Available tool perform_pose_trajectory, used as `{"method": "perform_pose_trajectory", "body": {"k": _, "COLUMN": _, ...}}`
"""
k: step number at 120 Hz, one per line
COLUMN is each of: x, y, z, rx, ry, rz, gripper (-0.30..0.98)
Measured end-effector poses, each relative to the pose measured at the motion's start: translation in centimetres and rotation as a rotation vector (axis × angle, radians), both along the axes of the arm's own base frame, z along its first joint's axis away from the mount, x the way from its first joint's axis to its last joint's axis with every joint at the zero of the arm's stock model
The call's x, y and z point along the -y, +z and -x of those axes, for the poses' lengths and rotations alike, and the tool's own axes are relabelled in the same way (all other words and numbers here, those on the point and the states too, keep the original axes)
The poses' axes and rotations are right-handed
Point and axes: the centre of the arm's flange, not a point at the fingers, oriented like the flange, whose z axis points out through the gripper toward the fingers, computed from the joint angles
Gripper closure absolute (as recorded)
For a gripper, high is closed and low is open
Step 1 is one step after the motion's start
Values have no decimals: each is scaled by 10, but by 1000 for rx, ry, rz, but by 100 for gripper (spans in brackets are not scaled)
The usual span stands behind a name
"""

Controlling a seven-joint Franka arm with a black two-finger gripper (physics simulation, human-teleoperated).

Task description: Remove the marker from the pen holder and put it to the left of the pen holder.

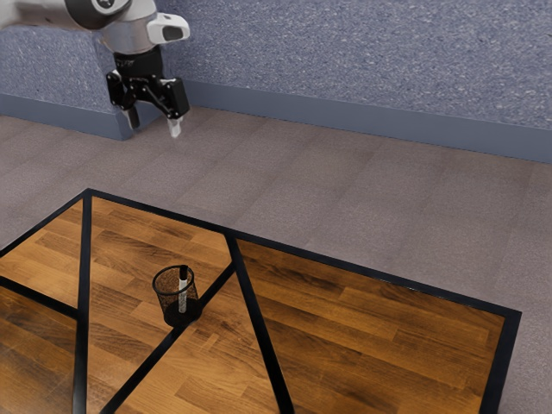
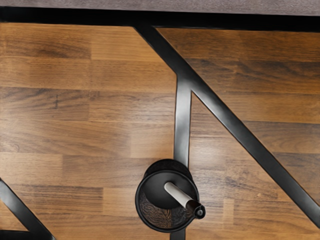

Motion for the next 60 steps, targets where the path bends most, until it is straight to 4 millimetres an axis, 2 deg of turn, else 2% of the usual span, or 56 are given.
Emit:
{"method": "perform_pose_trajectory", "body": {"k": 14, "x": 6, "y": 1, "z": -1, "rx": 0, "ry": -10, "rz": 5, "gripper": 0}}
{"method": "perform_pose_trajectory", "body": {"k": 24, "x": 8, "y": -15, "z": -7, "rx": -26, "ry": -15, "rz": -10, "gripper": 0}}
{"method": "perform_pose_trajectory", "body": {"k": 43, "x": 6, "y": -98, "z": -38, "rx": -105, "ry": -19, "rz": -38, "gripper": 0}}
{"method": "perform_pose_trajectory", "body": {"k": 60, "x": 3, "y": -148, "z": -62, "rx": -116, "ry": -19, "rz": -47, "gripper": 0}}
